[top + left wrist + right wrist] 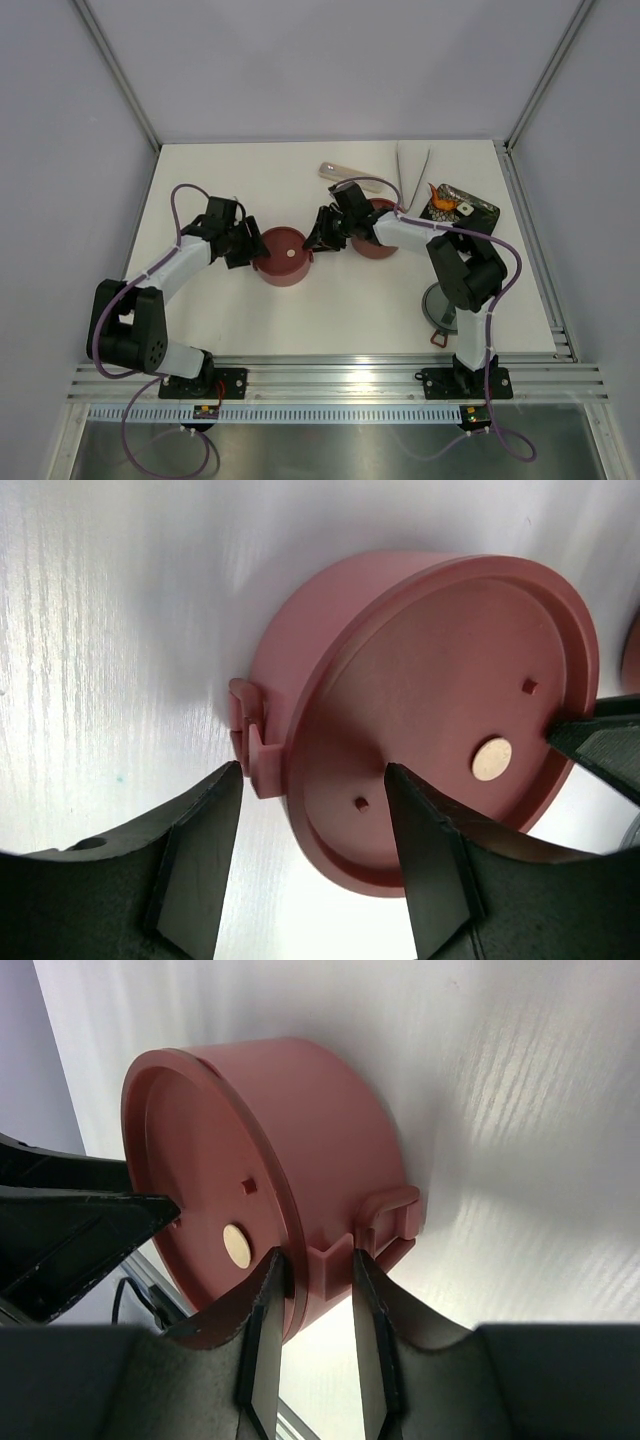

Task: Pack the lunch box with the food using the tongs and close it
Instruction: Pick up the packing box from the center of the board.

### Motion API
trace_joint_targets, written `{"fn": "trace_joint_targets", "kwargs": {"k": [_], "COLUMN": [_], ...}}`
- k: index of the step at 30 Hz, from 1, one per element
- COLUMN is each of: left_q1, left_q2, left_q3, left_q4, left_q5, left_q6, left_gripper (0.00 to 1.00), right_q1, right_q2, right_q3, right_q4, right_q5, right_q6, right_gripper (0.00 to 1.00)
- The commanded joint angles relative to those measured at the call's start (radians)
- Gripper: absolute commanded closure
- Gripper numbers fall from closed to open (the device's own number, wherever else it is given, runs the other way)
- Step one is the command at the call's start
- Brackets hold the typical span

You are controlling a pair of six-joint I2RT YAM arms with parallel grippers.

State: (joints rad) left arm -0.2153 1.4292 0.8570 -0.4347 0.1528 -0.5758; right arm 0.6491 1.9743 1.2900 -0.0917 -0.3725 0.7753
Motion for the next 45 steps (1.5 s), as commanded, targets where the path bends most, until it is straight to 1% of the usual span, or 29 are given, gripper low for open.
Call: {"fn": "trace_joint_targets", "kwargs": {"k": [1, 6, 13, 17, 18, 22, 27, 34, 35, 38, 39, 41, 43, 44, 45], "left_q1": [-0.002, -0.001, 0.001, 0.001, -0.001, -0.001, 0.001, 0.001, 0.001, 0.001, 0.001, 0.001, 0.001, 0.001, 0.001], "left_q2": [-0.055, -0.062, -0.027, 0.006, 0.010, -0.007, -0.026, -0.001, -0.001, -0.001, -0.001, -0.001, -0.001, -0.001, 0.000], "left_q3": [0.020, 0.043, 0.047, 0.027, 0.022, -0.012, -0.052, -0.072, -0.076, -0.073, -0.072, -0.067, -0.065, -0.065, -0.065], "left_q4": [-0.021, -0.045, 0.000, 0.045, 0.056, 0.086, 0.112, 0.159, 0.165, 0.163, 0.165, 0.165, 0.166, 0.166, 0.166], "left_q5": [-0.010, -0.016, 0.048, 0.065, 0.059, 0.042, 0.042, 0.080, 0.083, 0.083, 0.085, 0.088, 0.090, 0.094, 0.094], "left_q6": [0.025, 0.051, 0.041, 0.014, -0.004, -0.044, -0.071, -0.096, -0.098, -0.098, -0.096, -0.095, -0.095, -0.095, -0.096], "left_gripper": [0.37, 0.37, 0.38, 0.44, 0.48, 0.55, 0.55, 0.57, 0.62, 0.70, 0.76, 0.80, 0.85, 0.86, 0.83], "right_q1": [-0.028, -0.042, -0.042, -0.042, -0.042, -0.042, -0.045, -0.043, -0.043, -0.043, -0.043, -0.042, -0.043, -0.043, -0.043], "right_q2": [-0.002, 0.040, 0.061, 0.063, 0.064, 0.067, 0.069, 0.074, 0.074, 0.077, 0.077, 0.077, 0.074, 0.072, 0.074], "right_q3": [0.084, 0.152, 0.189, 0.189, 0.189, 0.190, 0.189, 0.193, 0.192, 0.195, 0.196, 0.196, 0.196, 0.196, 0.195], "right_q4": [-0.037, -0.101, -0.140, -0.137, -0.137, -0.137, -0.135, -0.138, -0.138, -0.138, -0.137, -0.138, -0.138, -0.138, -0.137], "right_q5": [-0.112, -0.158, -0.171, -0.169, -0.167, -0.163, -0.163, -0.163, -0.164, -0.164, -0.163, -0.164, -0.163, -0.163, -0.164], "right_q6": [-0.108, -0.211, -0.237, -0.229, -0.228, -0.225, -0.215, -0.215, -0.215, -0.211, -0.212, -0.211, -0.208, -0.209, -0.209], "right_gripper": [1.00, 1.00, 1.00, 1.00, 1.00, 1.00, 1.00, 1.00, 1.00, 1.00, 1.00, 1.00, 1.00, 1.00, 1.00]}}
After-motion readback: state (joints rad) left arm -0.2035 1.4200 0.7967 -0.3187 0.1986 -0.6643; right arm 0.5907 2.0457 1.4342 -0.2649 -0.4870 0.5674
